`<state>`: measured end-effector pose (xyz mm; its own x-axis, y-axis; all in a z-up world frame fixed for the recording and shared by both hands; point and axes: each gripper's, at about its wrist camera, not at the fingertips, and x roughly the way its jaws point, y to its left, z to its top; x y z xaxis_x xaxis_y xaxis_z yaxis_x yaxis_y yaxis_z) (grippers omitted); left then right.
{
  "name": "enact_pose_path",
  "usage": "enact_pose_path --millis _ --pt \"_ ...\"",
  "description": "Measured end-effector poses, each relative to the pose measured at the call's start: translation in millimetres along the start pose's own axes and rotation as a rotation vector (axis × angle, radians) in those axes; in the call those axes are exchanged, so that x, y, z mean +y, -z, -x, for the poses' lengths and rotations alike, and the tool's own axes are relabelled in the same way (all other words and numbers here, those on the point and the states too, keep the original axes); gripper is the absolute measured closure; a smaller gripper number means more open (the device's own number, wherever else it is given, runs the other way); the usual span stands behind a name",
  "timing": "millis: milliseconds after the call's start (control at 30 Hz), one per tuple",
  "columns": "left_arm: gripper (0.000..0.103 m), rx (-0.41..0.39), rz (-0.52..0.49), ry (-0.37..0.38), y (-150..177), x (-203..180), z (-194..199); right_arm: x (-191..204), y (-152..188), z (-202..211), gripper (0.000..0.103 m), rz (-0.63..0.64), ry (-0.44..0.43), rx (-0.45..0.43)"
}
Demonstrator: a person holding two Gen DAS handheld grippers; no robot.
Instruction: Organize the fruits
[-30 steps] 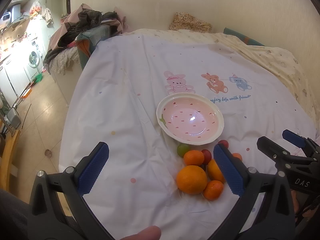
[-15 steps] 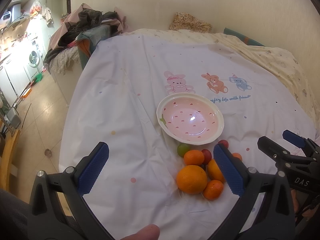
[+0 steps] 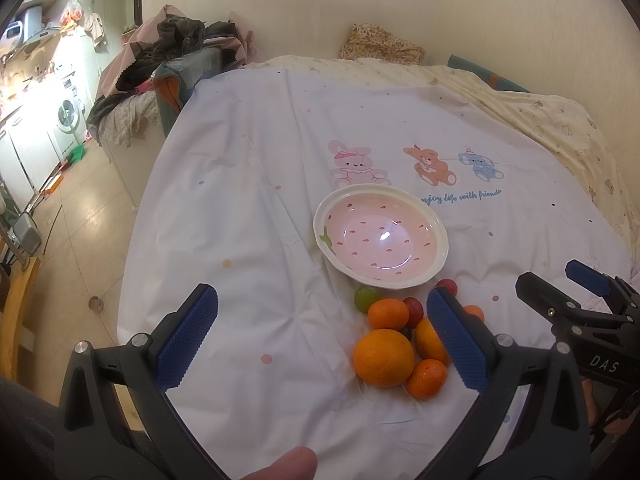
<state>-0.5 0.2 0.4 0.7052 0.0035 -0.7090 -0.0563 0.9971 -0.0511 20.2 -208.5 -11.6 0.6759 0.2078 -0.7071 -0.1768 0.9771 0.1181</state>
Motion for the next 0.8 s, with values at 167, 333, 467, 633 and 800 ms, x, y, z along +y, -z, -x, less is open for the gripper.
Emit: enact_pose_path --millis 167,333,467,633,800 --pt "0.0 0.008 0.003 -0.001 0.5 0.0 -0.5 -0.3 -0.1 0.0 0.0 0.002 0.004 0.0" --pt "0.0 0.012 -0.009 0.003 1.6 -2.5 -0.4 -5.1 -2.8 1.1 0.0 -0.018 0.007 -0.004" --pt "0.0 0.027 -0.028 0.008 1.3 -8.0 -2.0 -13.0 -4.8 4.6 0.0 -0.049 0.003 -0.011" --pt "0.0 0.127 -0.09 -0.077 -1.1 -17.7 -15.8 -26.8 -6.9 5.0 0.0 -0.108 -0.002 0.004" --pt "0.0 0.301 -0.087 -0.075 -1.2 -11.4 -43.8 -55.0 -9.6 0.6 0.0 -0.236 -0.021 0.033"
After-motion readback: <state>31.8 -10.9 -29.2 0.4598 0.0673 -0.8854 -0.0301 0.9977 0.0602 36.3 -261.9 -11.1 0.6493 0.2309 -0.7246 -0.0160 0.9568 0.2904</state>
